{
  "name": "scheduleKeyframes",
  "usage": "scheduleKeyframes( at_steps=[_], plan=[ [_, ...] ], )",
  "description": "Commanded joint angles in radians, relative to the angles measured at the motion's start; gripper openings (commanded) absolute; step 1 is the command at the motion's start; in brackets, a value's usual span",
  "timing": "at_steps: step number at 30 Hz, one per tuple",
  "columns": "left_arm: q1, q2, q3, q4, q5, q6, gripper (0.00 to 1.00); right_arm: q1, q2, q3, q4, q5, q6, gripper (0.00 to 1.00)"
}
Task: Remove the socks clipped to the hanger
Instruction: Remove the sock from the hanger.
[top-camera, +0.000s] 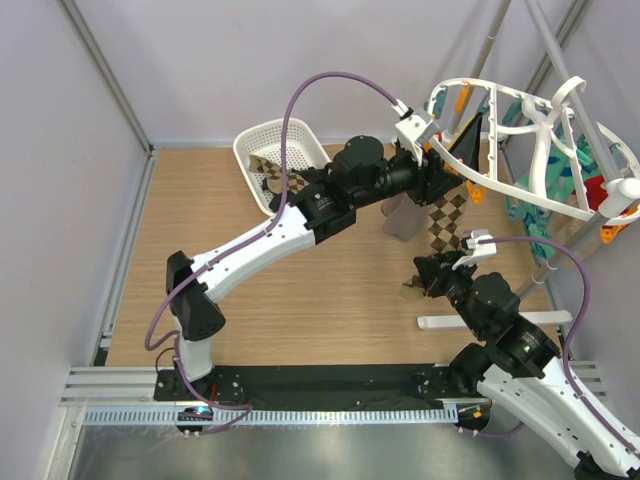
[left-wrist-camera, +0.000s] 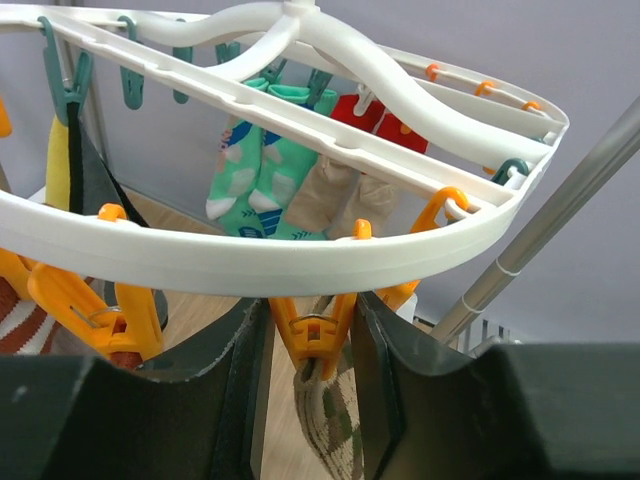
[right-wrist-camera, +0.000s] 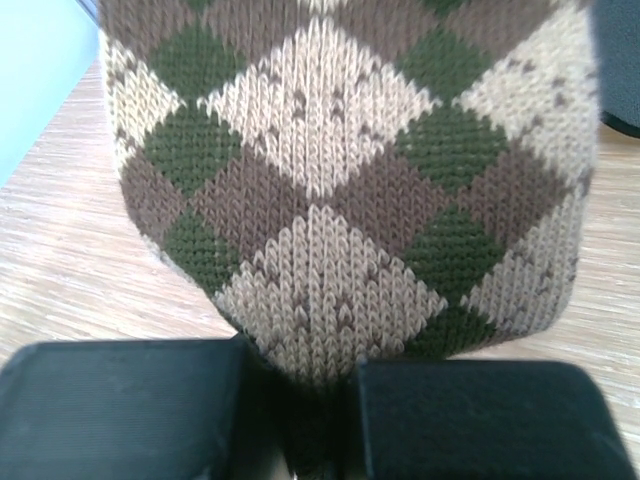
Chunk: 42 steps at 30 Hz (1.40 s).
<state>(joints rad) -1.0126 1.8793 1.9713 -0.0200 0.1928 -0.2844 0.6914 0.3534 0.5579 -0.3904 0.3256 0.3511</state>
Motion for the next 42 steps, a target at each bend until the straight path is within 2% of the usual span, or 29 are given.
scheduleKeyframes(
  at_steps=[1,15,18,19,21,24,31,32,33,36,42],
  plan=[
    [-0.006,-0.002,0.063,0.032,0.005,-0.016,0.37,-0.004,0.001,0.031,0.025,-0.008,0.012,0.01],
    [-0.006,-0.014,0.048,0.046,-0.018,-0.030,0.46,-0.003,0.001,0.034,0.018,-0.007,0.011,0.01],
    [-0.006,-0.023,0.029,0.057,-0.018,-0.032,0.37,-0.003,0.005,0.036,0.018,-0.007,0.012,0.01],
    [-0.006,-0.025,0.028,0.055,-0.016,-0.035,0.31,-0.003,0.004,0.037,0.015,-0.007,0.011,0.01],
    [-0.006,-0.023,0.026,0.055,-0.019,-0.035,0.24,-0.003,0.004,0.039,0.015,-0.007,0.011,0.01],
    [-0.006,-0.026,0.028,0.058,-0.024,-0.048,0.00,-0.003,0.007,0.037,0.013,-0.010,0.011,0.01],
    [-0.006,-0.046,0.012,0.034,-0.036,-0.064,0.00,-0.003,0.010,0.039,0.015,-0.013,0.012,0.01],
    [-0.006,-0.052,0.000,0.034,-0.045,-0.064,0.02,-0.003,0.010,0.040,0.013,-0.014,0.014,0.01],
    [-0.006,-0.072,-0.018,0.038,-0.052,-0.061,0.24,-0.004,0.012,0.039,0.013,-0.023,0.014,0.01],
    [-0.004,-0.118,-0.097,0.046,-0.081,-0.047,0.53,-0.003,0.027,0.043,0.007,-0.043,0.025,0.01],
    [0.040,-0.277,-0.299,0.034,-0.119,-0.071,0.56,-0.003,0.150,0.117,-0.053,-0.131,0.058,0.01]
  ],
)
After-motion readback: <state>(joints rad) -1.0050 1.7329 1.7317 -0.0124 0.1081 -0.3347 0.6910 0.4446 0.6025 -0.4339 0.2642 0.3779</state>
